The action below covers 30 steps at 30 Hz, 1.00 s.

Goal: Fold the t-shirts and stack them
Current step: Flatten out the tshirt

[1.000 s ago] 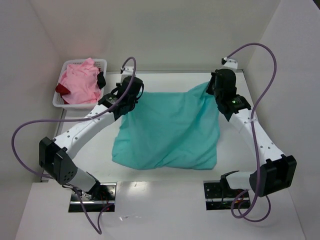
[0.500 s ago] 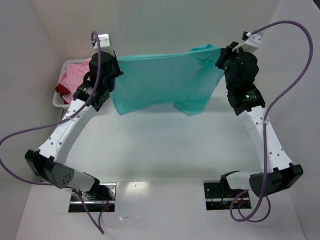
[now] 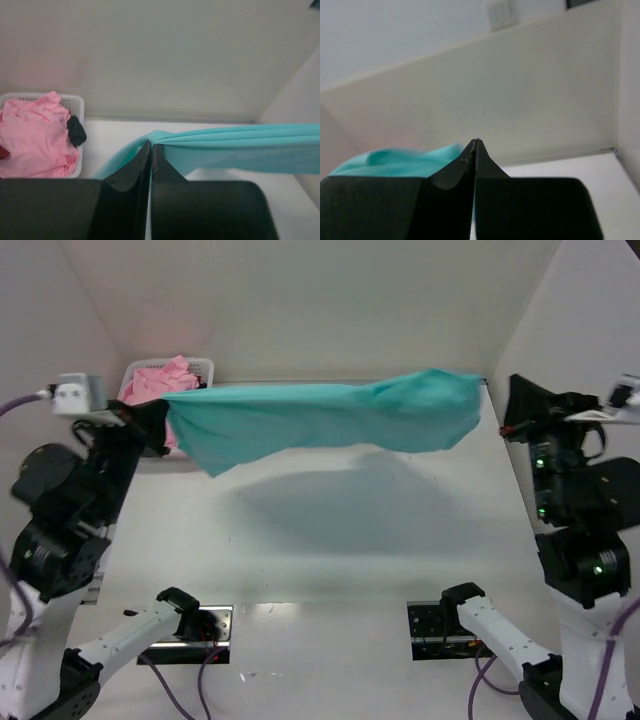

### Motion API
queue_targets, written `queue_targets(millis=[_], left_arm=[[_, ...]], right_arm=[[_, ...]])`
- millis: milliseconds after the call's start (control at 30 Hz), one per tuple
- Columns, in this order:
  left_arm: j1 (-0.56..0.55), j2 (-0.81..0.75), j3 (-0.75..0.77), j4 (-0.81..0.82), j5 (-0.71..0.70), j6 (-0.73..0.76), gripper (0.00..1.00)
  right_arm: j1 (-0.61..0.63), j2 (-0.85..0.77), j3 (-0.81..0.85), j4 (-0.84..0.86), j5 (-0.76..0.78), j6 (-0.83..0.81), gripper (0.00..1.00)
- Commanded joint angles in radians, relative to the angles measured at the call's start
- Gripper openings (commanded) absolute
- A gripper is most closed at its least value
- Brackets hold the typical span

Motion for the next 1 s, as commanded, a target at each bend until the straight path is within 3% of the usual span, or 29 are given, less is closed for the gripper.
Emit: queue_targets(millis=[0,100,233,433,533,667,700,733,833,967], left_arm=[[0.022,-0.059,0.109,-0.075,-0.107,0.025,0.0],[0.022,-0.027,0.122,-0.062,-0.107,0.015,0.0],[0.022,0.108,0.078,-0.024,-0.107,-0.017,0.0],[0.022,0.326,-0.042,0.043,0.033,-0.062,0.0],[0.022,0.389,-0.027,0.043,0.034,-0.048,0.0],[0.022,0.421,0.063,0.008,0.014,-0.006,0.0],[0.022,0.421,0.088,-0.001,0.014,0.009,0.0],[0.022,0.433,0.112,-0.01,0.014,0.009,0.0],[0.022,0.461,0.186,-0.019,-0.038,-0.006,0.0],[0.022,0.473,0.222,-0.032,-0.153,-0.06,0.0]], right_arm=[[-0.016,-0.006,0.17,-0.059,0.093,-0.04,0.0],[-0.016,0.088,0.266,-0.068,0.078,-0.04,0.0],[-0.016,0.206,0.226,-0.045,0.078,-0.053,0.0],[-0.016,0.298,-0.031,0.042,0.009,0.045,0.0],[-0.007,0.307,-0.223,0.143,-0.204,0.076,0.02],[0.038,0.352,-0.39,0.204,-0.457,0.095,0.3],[0.058,0.352,-0.421,0.237,-0.457,0.095,0.53],[0.085,0.352,-0.446,0.264,-0.457,0.095,0.66],[0.197,0.341,-0.478,0.303,-0.419,0.073,0.93],[0.317,0.398,-0.469,0.314,-0.419,0.073,0.97]])
